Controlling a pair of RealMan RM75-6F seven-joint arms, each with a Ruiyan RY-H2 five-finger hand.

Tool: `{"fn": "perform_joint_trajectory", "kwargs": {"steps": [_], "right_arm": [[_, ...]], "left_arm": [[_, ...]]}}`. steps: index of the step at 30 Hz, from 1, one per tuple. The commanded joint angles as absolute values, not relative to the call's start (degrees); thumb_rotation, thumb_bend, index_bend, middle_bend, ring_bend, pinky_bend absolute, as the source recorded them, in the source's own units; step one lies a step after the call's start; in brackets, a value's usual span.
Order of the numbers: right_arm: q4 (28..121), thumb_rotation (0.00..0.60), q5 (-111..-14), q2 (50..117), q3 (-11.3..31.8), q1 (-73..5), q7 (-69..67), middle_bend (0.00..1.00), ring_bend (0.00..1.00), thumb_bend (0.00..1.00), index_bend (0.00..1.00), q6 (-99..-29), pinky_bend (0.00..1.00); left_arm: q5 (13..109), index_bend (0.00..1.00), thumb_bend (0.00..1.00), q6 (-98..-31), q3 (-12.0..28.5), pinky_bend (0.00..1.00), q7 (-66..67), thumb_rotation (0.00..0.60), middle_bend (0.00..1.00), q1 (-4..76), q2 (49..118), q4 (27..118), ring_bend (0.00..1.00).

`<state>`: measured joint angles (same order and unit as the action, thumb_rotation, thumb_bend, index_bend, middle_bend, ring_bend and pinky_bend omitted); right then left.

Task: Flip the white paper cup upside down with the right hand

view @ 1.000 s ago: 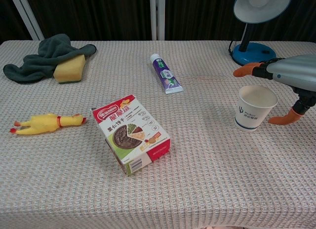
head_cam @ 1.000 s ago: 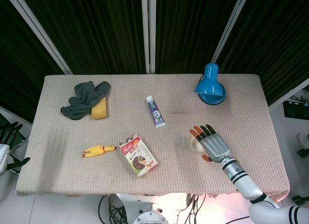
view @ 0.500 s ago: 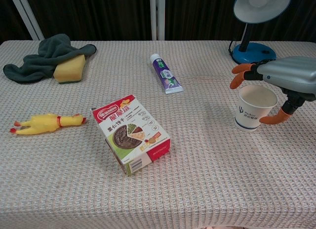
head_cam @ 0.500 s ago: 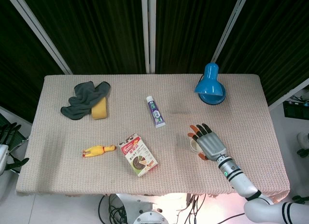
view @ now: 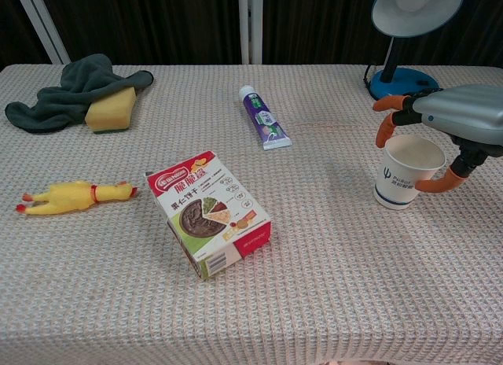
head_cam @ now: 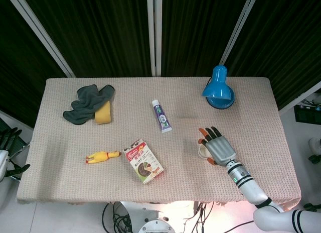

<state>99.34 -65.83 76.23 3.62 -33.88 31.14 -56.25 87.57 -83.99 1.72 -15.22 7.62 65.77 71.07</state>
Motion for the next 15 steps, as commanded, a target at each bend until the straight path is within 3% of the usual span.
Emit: {"fn": "perform_joint_trajectory", "kwargs": {"steps": [1,10,15], "right_arm": [[99.23,0.600,-65.87,76.24,3.51,-33.90,31.18,0.03,0.00,0.18,0.35,-56.52,0.00],[100.50,0.600,-69.49,74.38,3.85,-32.08,25.34,0.04,0.00,0.18,0.42,-60.09,0.00],[100.45,0.600,-72.91,72.77,4.32,-29.06,10.46,0.04,0.00,0.18,0.42,-61.80,0.00]], "left_arm": [[87.63,0.04,0.06,-83.99,1.73,0.06,-15.14,0.600,0.03,7.67,65.80,71.04,0.00],[87.70,0.04,0.06,-83.85,1.73,0.06,-14.90,0.600,0.03,7.81,65.64,71.27,0.00],[87.63,0.04,0.06,-83.64,1.68,0.06,-14.78,0.600,0.03,7.84,65.75,71.15,0.00]]}}
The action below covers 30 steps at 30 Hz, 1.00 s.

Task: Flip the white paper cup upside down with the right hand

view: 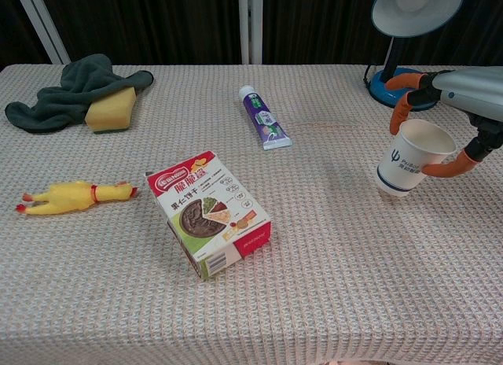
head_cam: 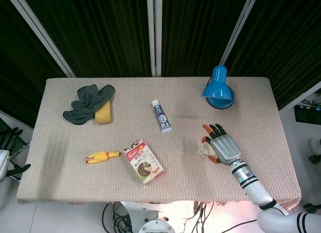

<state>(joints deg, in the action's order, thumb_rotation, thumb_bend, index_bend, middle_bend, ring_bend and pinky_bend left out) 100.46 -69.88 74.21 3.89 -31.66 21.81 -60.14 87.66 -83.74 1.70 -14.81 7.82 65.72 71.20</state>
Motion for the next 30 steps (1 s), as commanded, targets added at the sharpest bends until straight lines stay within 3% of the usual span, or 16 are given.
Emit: {"fn": "perform_joint_trajectory", "kwargs": {"steps": [1,8,18,30], "right_arm": [[99.26,0.600,-73.84,72.94,4.26,-28.24,6.20,0.04,0.00,0.18,0.42,-62.17,0.00],[87.68,0.600,-80.09,78.98,3.15,-23.63,-14.26,0.04,0.00,0.18,0.43,-67.48,0.00],[78.11,0.600,-82.33,86.13,2.61,-21.46,-36.80,0.04,0.00,0.18,0.46,-67.47,0.00],[71.47,0.600,-84.22,89.49,1.53,-21.17,-48.01,0.05,0.00,0.18,0.50,-65.22,0.00]], "left_arm": [[87.62,0.04,0.06,-83.53,1.66,0.06,-14.78,0.600,0.03,7.87,65.78,71.10,0.00],[87.45,0.04,0.06,-82.63,1.65,0.06,-14.32,0.600,0.03,8.30,65.95,70.93,0.00],[87.33,0.04,0.06,-82.22,1.76,0.06,-13.51,0.600,0.03,8.67,66.29,70.55,0.00],[87.22,0.05,0.06,-82.19,1.61,0.06,-14.34,0.600,0.03,8.53,67.05,68.62,0.00]]}}
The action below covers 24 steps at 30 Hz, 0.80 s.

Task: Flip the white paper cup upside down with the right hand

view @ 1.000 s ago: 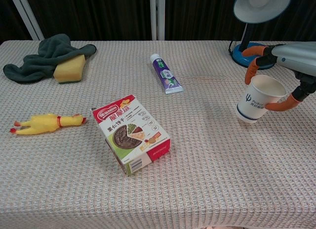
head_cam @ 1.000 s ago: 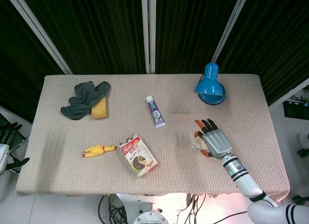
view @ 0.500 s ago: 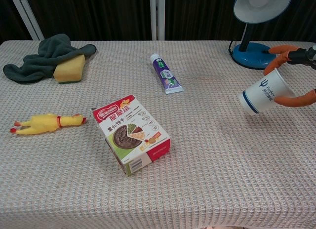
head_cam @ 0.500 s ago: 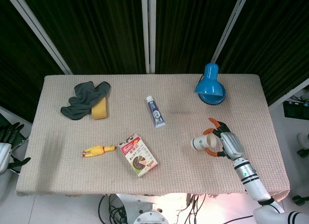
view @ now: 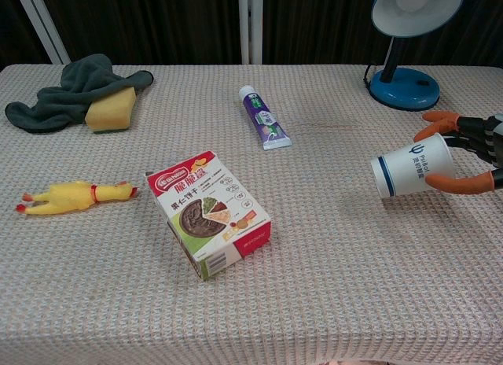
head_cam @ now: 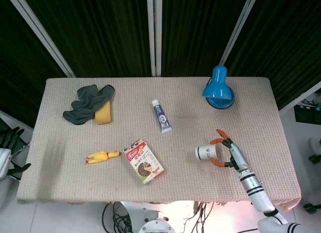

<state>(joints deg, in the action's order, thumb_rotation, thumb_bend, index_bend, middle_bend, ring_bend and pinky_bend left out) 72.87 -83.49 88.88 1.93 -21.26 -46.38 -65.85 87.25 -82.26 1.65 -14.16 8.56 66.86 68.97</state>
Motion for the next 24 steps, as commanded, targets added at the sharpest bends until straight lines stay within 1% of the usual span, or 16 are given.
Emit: {"fn": "perform_joint_trajectory", "kwargs": {"steps": [1,4,7,10,12,19,22,24], "right_arm": [[70.98,0.600,-84.44,89.65,1.39,-21.14,-47.87,0.05,0.00,0.18,0.50,-65.24,0.00],[69.50,0.600,-85.35,89.82,0.84,-21.08,-46.20,0.05,0.00,0.18,0.44,-65.51,0.00],[68.53,0.600,-85.88,89.68,0.64,-20.88,-44.13,0.04,0.00,0.18,0.34,-66.14,0.00],[68.57,0.600,-85.99,88.89,0.41,-20.77,-42.79,0.03,0.00,0.17,0.19,-65.99,0.00],[68.74,0.600,-85.89,88.26,0.29,-20.69,-41.89,0.02,0.00,0.16,0.12,-65.74,0.00],[70.93,0.600,-86.30,85.03,0.17,-20.30,-38.29,0.01,0.00,0.15,0.03,-66.50,0.00],[75.93,0.600,-87.43,80.22,0.04,-21.23,-33.33,0.00,0.00,0.15,0.01,-66.07,0.00],[80.77,0.600,-87.63,75.81,-0.13,-22.81,-27.59,0.03,0.00,0.14,0.00,-63.52,0.00]], "left_arm": [[87.19,0.05,0.06,-82.20,1.62,0.06,-14.42,0.600,0.03,8.53,67.12,68.47,0.00],[87.13,0.05,0.06,-82.20,1.68,0.06,-14.67,0.600,0.03,8.55,67.25,68.14,0.00],[86.98,0.05,0.06,-81.91,1.72,0.06,-14.55,0.600,0.03,8.67,67.40,67.87,0.00],[86.74,0.05,0.06,-81.25,1.66,0.06,-14.26,0.600,0.03,8.84,67.55,67.67,0.00],[86.61,0.05,0.06,-81.04,1.68,0.06,-14.26,0.600,0.03,8.90,67.62,67.61,0.00],[86.44,0.05,0.06,-81.09,1.73,0.06,-14.35,0.600,0.03,8.82,67.43,68.13,0.00],[86.38,0.05,0.06,-81.12,1.80,0.06,-14.45,0.600,0.03,8.82,67.20,68.53,0.00],[86.25,0.05,0.06,-80.98,1.84,0.06,-14.18,0.600,0.03,8.86,67.00,68.98,0.00]]}}
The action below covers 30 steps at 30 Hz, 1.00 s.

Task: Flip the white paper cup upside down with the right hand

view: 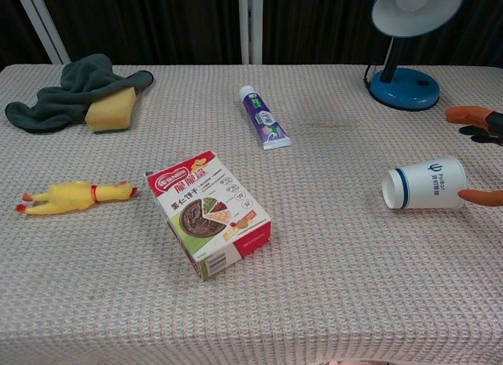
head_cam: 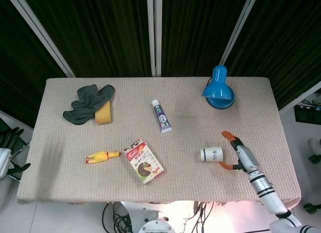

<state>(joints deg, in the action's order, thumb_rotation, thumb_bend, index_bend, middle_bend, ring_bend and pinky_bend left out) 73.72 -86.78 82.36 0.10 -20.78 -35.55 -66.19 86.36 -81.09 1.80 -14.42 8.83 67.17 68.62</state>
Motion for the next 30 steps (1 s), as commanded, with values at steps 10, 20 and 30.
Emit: {"fn": "perform_joint_trajectory", "kwargs": {"steps": [10,20,30], "right_arm": [[104.17,0.600,-67.87,66.38,4.57,-31.29,11.69,0.03,0.00,0.12,0.10,-51.86,0.00],[105.46,0.600,-51.82,73.94,3.68,-36.84,30.12,0.03,0.00,0.12,0.17,-53.12,0.00],[104.92,0.600,-45.75,76.94,2.88,-39.85,35.76,0.04,0.00,0.13,0.32,-55.13,0.00]], "left_arm": [[85.29,0.06,0.06,-80.20,2.00,0.06,-12.56,0.600,0.03,8.84,66.32,70.83,0.00],[84.71,0.06,0.06,-79.60,1.97,0.06,-13.67,0.600,0.03,8.59,65.46,70.91,0.00],[84.53,0.06,0.06,-78.75,1.94,0.06,-15.00,0.600,0.03,8.77,65.74,70.02,0.00]]}}
